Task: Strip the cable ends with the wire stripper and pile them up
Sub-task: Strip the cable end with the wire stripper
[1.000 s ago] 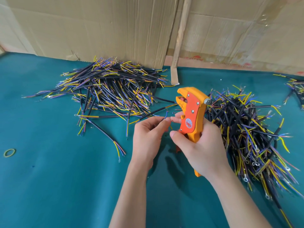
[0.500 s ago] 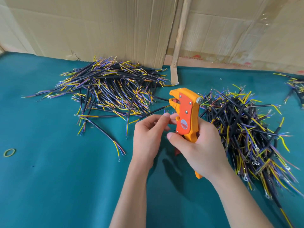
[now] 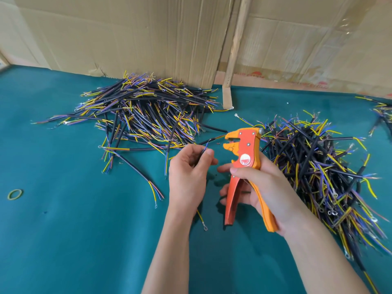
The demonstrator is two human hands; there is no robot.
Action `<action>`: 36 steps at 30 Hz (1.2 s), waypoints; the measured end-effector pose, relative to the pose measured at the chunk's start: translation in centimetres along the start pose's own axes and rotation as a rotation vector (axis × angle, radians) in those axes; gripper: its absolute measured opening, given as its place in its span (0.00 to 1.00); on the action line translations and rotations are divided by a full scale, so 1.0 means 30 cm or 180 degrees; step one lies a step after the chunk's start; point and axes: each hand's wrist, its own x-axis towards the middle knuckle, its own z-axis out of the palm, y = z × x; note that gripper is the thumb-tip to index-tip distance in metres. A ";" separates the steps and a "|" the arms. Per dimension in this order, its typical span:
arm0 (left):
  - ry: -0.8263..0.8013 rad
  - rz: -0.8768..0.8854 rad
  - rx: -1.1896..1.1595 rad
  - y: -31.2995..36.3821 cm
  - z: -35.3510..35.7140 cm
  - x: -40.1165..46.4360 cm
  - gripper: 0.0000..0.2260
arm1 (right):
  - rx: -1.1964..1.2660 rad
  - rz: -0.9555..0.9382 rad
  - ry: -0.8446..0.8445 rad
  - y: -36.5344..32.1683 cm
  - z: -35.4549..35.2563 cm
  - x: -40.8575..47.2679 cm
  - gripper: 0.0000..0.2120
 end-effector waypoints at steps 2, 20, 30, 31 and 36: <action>0.0092 0.0119 0.0244 -0.007 -0.007 0.006 0.05 | 0.0138 0.0122 -0.0171 -0.001 0.001 0.003 0.25; 0.0124 0.0198 0.0667 -0.008 -0.017 -0.001 0.08 | 0.0286 0.0420 -0.0691 -0.021 -0.067 -0.002 0.19; 0.0143 0.0516 0.0742 0.014 -0.031 -0.005 0.07 | 0.0339 0.0368 -0.0981 -0.024 -0.064 -0.017 0.14; 0.0131 0.0527 0.0752 0.016 -0.032 -0.006 0.07 | 0.0344 0.0334 -0.1006 -0.024 -0.064 -0.019 0.12; 0.0066 0.0576 0.0787 0.023 -0.030 -0.009 0.07 | 0.0282 0.0339 -0.1088 -0.029 -0.066 -0.026 0.09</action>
